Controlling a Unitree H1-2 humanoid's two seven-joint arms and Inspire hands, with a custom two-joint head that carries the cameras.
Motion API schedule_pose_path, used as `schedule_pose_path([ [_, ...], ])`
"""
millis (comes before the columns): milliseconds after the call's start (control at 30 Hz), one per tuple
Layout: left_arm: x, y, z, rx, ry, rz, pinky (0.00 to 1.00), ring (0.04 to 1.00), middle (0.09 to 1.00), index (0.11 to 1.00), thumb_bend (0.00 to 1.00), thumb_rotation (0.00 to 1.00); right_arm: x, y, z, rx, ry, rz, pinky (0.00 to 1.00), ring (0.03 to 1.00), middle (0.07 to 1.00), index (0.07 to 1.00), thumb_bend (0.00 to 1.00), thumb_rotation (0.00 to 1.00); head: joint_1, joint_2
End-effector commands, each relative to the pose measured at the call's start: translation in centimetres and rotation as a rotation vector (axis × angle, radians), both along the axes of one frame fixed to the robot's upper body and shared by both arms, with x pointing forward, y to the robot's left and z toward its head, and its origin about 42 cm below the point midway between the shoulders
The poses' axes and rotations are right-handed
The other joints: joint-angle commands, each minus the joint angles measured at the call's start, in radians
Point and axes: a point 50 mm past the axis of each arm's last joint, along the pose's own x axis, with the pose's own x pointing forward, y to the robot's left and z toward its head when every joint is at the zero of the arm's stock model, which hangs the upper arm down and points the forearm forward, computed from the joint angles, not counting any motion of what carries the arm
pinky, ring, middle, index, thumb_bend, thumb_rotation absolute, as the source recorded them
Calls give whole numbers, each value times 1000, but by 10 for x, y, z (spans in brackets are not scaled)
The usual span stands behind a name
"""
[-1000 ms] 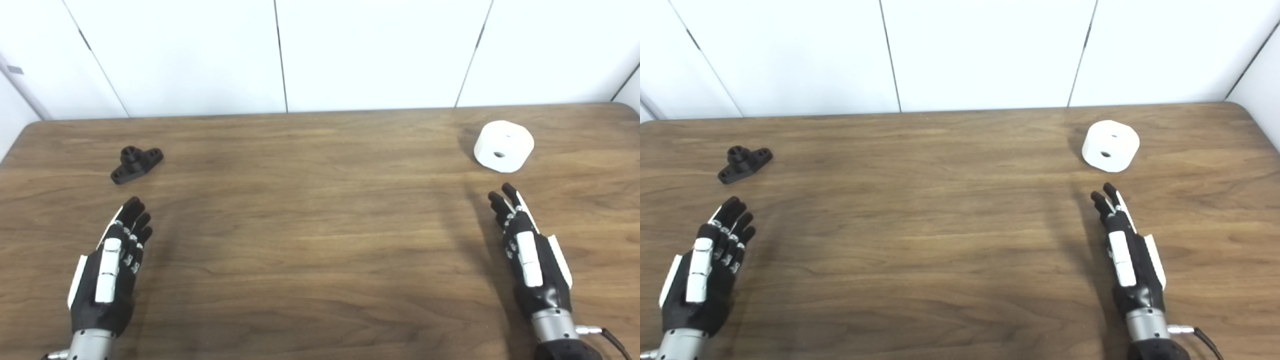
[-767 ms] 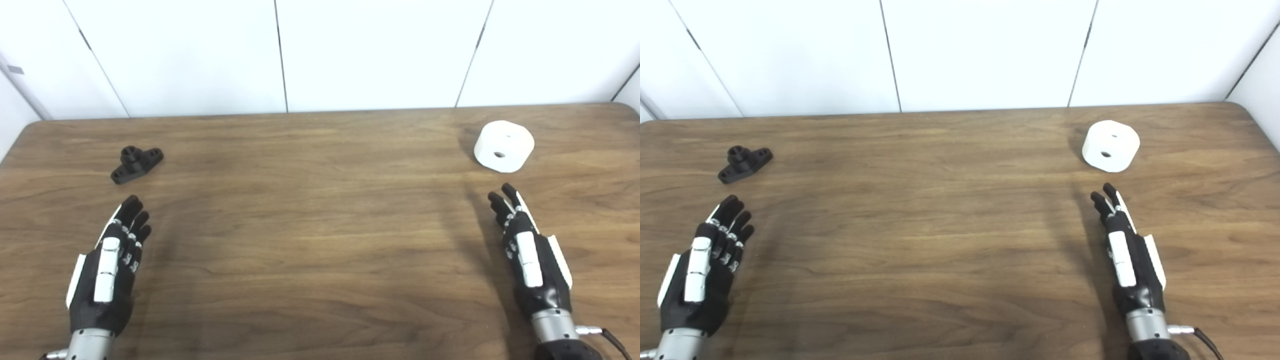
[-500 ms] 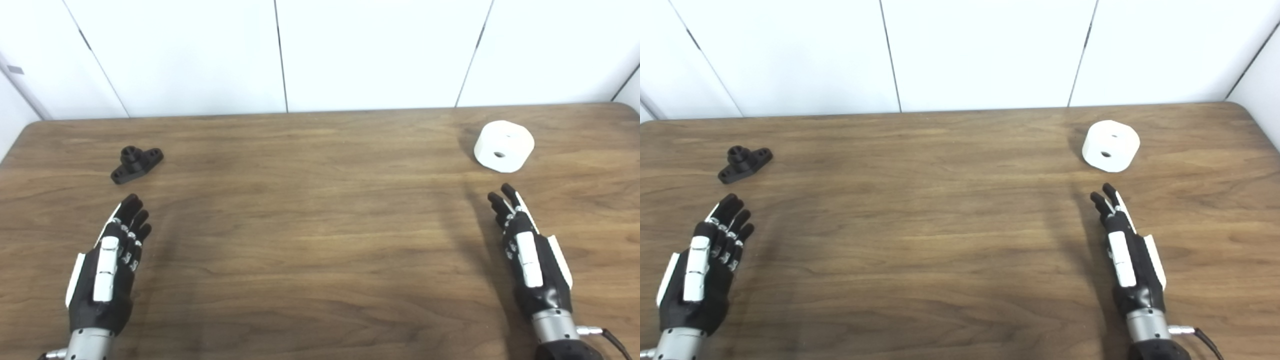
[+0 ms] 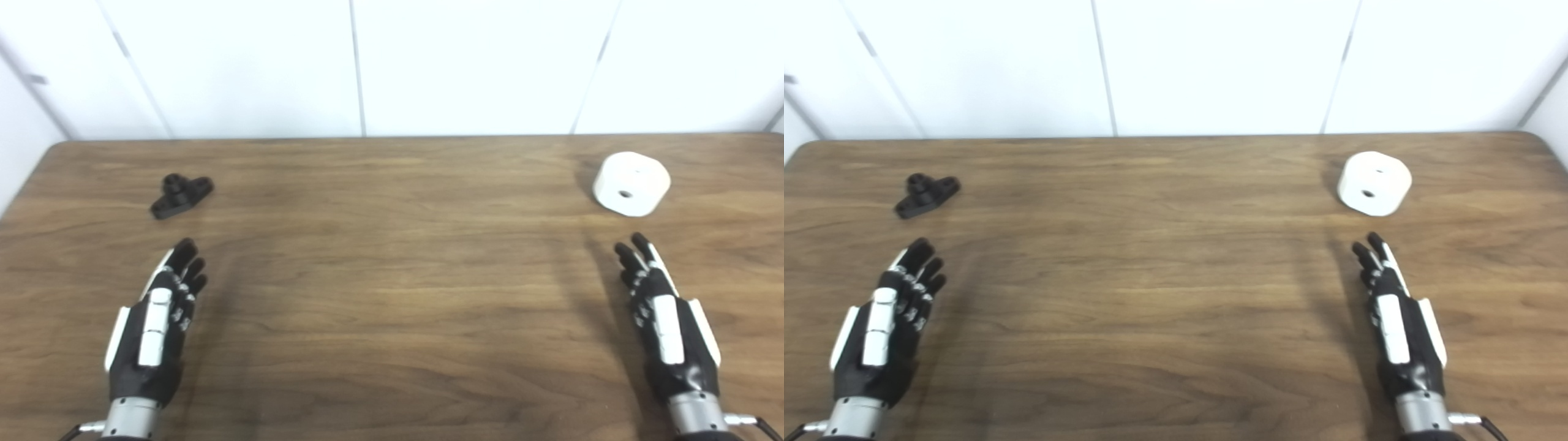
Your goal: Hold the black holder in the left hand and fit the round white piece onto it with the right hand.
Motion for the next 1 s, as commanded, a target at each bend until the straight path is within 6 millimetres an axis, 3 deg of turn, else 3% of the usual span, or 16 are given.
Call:
schedule_pose_path([
  [0,3,-4,9,29,-57,3,928,938,944,903,581,776,-3,-12,-3,-10,-22,-5,1000,969,927,961,595,975,29,-18],
  [300,4,-20,0,40,-48,-20,944,955,959,913,512,833,-1,-28,-15,23,-9,-14,1000,970,922,968,591,991,115,-92],
  [500,6,-30,-10,-2,-52,16,933,939,943,908,539,727,2,-30,-17,11,-14,-15,1000,994,942,974,603,1000,144,-137],
  [600,7,-34,-14,-23,-57,28,917,932,931,883,539,669,4,-33,-20,-17,-13,-40,1000,948,921,958,648,978,152,-150],
  [667,9,-36,-16,-35,-60,23,932,942,935,886,541,655,6,-36,-22,-27,-17,-39,1000,937,916,960,619,980,159,-159],
  [967,9,-43,-21,-11,-51,13,933,954,943,896,559,686,8,-44,-29,-34,-17,-43,1000,930,933,977,651,987,166,-170],
])
